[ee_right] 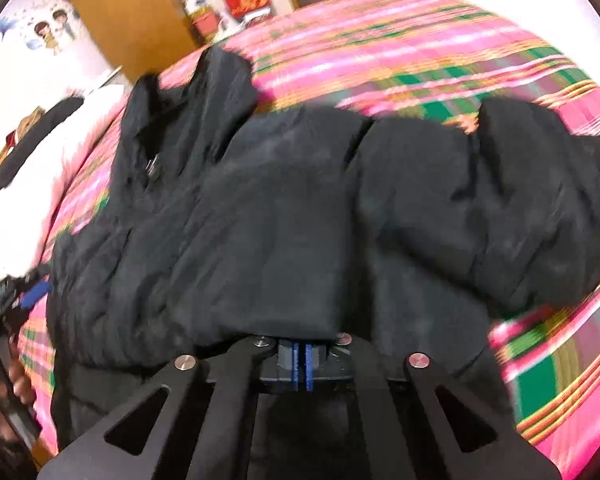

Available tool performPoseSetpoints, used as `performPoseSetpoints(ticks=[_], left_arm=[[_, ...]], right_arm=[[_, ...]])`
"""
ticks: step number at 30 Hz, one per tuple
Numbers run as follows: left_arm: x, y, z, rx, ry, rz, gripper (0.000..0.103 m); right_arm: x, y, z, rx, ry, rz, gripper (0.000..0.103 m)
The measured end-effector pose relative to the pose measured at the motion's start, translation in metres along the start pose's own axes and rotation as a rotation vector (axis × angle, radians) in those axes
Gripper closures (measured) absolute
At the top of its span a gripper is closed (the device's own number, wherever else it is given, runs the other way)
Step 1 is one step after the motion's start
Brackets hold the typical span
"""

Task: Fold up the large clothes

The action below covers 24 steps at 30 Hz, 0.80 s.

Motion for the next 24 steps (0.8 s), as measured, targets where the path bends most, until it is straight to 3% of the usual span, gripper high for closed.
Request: performPoseSetpoints(ticks=[4, 8, 11, 12, 13, 15, 18, 21, 24], left_arm=[[-0.013, 0.003, 0.004, -0.051, -0.043, -0.019, 0.051], [-0.02, -0.003, -0.004, 0.01, -0.018, -0.036, 0.051], [-0.003, -0.015, -0.01, 0.058, 0.017, 0.026, 0.051], [0.002, -0.02, -0.013, 0.056, 0.008, 0.053, 0.051], [0.006, -0.024, -0.016, 0.058, -0.002, 0.076, 0.051], [0.003, -0.025, -0.022, 0.068, -0.011, 0.065, 0.051], [-0.02, -0.016, -0.028, 0.064, -0.031, -0.012, 0.051], [-0.04, -0.013, -0.033, 0.023, -0.077, -0.045, 0.051], [-0.046, -0.011, -0.034, 0.025, -0.075, -0.057, 0.051]], right_arm=[[-0.02, -0.005, 0.027, -0.015, 0.049, -0.06, 0.103], [0.011, -0.01, 0.025, 0.009, 0.074, 0.02, 0.103], [0.039, -0.012, 0.024, -0.015, 0.069, 0.111, 0.078], [0.047, -0.012, 0.02, -0.016, 0.057, 0.135, 0.063], [0.051, -0.011, 0.013, -0.007, 0.037, 0.15, 0.054], [0.048, -0.011, -0.007, 0.05, 0.005, 0.141, 0.054], [0.016, -0.009, -0.038, 0.168, -0.009, 0.069, 0.054], [-0.023, -0.008, -0.04, 0.199, 0.013, -0.018, 0.054], [-0.05, -0.012, -0.034, 0.242, 0.043, -0.03, 0.054]])
Point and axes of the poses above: each gripper's, at about its wrist camera, not at the fingertips, and x roughly against the way its jaws point, z to its right, y to its underside, the point moved 9 cm from there along -x, roughly the way its jaws point, and after that the axes turned 1 degree about -y, right-handed, at the moved point
